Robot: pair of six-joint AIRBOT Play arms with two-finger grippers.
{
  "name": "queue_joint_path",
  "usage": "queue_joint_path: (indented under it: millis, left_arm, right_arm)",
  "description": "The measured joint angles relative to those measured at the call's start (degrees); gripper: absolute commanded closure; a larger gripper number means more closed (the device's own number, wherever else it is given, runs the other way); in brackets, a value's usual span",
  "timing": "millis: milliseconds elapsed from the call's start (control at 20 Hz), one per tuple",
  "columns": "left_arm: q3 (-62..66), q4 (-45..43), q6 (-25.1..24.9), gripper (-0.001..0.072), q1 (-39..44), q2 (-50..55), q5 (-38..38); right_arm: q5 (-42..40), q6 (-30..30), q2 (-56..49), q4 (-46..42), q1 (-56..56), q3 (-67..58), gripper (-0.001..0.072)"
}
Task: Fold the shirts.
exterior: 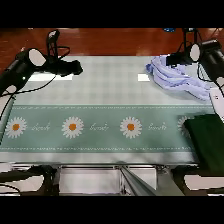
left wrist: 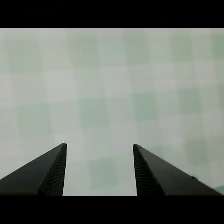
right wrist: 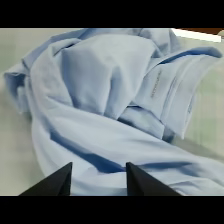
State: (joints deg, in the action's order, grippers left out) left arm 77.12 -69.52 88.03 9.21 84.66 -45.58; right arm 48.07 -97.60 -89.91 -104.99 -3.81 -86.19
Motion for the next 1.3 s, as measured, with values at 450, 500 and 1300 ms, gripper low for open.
queue_joint_path:
  millis: [450,500,1300]
  left_arm:
    - [0.02,-0.61,0.07,0.0199,-8.83,0.11,-3.3]
    - [0.02,-0.59,0.07,0.0199,-9.77,-0.24,-4.7]
    - [-11.28,1.53,-7.52,0.0199,-25.0,-36.22,-17.18]
  right_arm:
    - [-0.09,3.78,-17.7,7.67,5.4,-6.12,0.0301]
    - [0.85,4.33,-19.12,8.48,5.46,-7.17,0.0323]
    - [9.97,15.76,-4.92,31.74,4.13,-29.53,0.0695]
